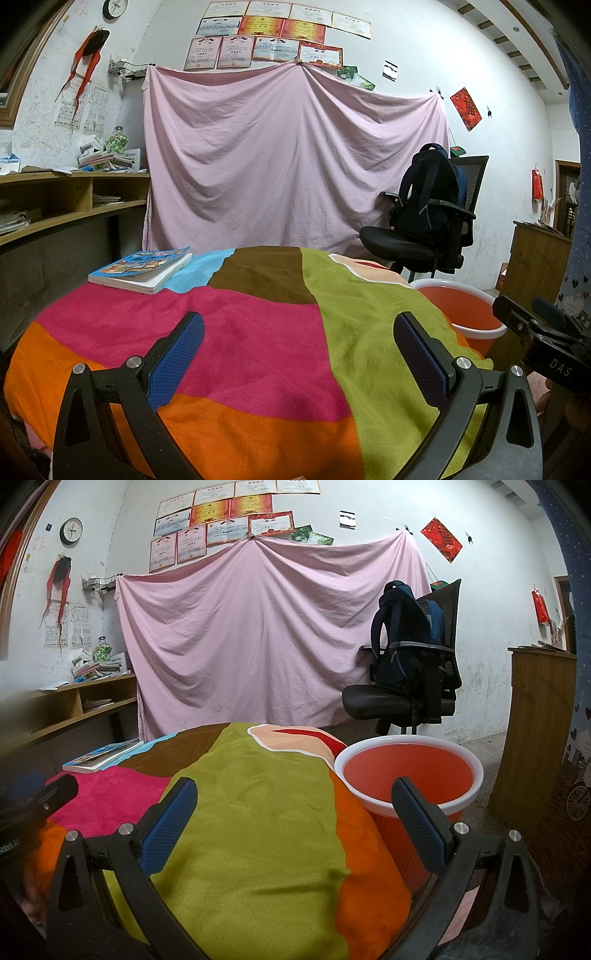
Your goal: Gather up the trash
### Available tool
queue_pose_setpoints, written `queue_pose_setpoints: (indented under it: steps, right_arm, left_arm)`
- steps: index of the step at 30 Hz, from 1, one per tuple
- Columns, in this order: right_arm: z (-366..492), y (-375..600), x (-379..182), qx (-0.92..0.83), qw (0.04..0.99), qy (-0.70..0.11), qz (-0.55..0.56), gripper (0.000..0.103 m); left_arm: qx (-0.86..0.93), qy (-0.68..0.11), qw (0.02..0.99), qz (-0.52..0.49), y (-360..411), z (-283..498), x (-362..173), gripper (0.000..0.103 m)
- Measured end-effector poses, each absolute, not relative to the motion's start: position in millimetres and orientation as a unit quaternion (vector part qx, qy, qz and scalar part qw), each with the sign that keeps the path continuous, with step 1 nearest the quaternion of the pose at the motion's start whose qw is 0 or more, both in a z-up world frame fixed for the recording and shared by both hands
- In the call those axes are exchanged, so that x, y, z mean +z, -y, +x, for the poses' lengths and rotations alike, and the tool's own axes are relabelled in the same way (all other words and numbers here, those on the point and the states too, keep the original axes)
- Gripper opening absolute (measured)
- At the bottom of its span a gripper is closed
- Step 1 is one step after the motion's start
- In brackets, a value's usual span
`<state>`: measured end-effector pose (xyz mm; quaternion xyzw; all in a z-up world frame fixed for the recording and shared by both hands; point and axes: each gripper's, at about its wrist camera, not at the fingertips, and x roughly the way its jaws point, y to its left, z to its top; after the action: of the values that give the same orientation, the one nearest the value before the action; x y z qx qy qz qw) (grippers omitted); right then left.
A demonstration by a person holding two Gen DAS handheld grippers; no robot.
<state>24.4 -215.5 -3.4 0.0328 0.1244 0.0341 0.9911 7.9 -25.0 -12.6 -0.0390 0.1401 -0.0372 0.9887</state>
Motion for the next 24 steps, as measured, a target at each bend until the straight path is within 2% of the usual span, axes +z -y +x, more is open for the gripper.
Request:
queue_pose_setpoints:
  steps: [24]
  right_arm:
    - [24.0, 213.5, -3.1, 0.034, 0.991, -0.125, 0.033, 0.103]
  left_arm:
    - [-0.043, -0.136, 0.99, -0.013, 34.3, 3.1, -8.6, 0.1]
